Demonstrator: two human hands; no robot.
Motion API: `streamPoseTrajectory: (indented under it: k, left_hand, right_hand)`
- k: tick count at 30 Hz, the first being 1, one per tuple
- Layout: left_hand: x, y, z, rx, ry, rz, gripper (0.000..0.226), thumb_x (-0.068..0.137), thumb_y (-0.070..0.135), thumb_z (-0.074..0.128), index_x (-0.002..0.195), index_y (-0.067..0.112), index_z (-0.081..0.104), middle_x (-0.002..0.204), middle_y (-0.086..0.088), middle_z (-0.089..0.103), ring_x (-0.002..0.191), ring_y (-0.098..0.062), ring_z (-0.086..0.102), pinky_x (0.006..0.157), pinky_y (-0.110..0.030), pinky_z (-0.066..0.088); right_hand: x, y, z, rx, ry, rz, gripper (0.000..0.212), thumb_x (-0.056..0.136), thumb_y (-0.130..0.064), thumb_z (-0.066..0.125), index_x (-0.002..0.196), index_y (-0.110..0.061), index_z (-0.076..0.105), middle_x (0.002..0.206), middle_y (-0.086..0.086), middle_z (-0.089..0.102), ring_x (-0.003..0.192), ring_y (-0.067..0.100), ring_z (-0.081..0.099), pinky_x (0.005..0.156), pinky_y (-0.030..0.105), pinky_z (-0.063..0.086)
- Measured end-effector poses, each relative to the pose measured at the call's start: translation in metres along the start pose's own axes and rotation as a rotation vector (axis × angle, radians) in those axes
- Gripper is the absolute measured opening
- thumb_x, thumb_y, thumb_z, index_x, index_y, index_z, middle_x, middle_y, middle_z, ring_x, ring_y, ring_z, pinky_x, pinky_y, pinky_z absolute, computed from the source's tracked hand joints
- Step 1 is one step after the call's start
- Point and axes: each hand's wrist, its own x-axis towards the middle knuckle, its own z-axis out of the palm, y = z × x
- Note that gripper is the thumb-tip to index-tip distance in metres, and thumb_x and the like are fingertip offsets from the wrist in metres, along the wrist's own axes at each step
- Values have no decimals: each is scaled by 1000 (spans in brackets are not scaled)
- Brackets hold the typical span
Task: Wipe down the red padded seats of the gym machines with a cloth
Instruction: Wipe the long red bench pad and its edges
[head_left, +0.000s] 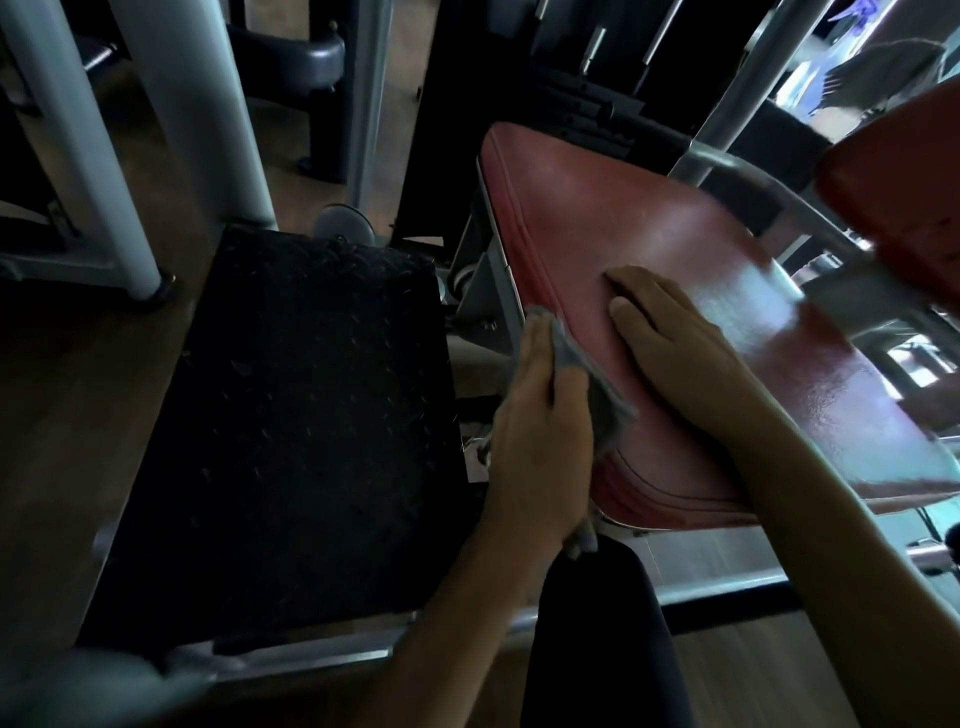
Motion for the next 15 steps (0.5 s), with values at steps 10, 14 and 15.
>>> streamPoseTrajectory:
  k: [10, 14, 15]
  left_hand:
    - [51, 11, -2, 35, 30, -6, 72, 93, 57, 25, 152, 18, 36, 157, -5, 38, 145, -21, 34, 122, -47, 25]
    - [-4, -4, 8, -36, 54, 13, 61, 98, 46, 25, 157, 31, 24, 162, 15, 26, 148, 0, 24, 124, -36, 22]
    - [-20, -5, 10, -51, 51, 17, 61, 96, 45, 26, 156, 35, 23, 162, 20, 25, 146, 5, 23, 124, -33, 22]
  right_hand:
    - [-3, -3, -1, 6, 22, 1, 47, 105, -45, 29, 150, -34, 33, 159, -9, 29, 145, 14, 29, 121, 46, 21]
    - [-3, -3, -2, -1, 11, -9, 48, 105, -46, 29, 151, -35, 31, 160, -10, 28, 145, 13, 29, 121, 46, 21]
    - [-3, -2, -1, -5, 7, -4, 48, 105, -46, 28, 151, -35, 31, 160, -11, 27, 145, 12, 28, 121, 45, 20]
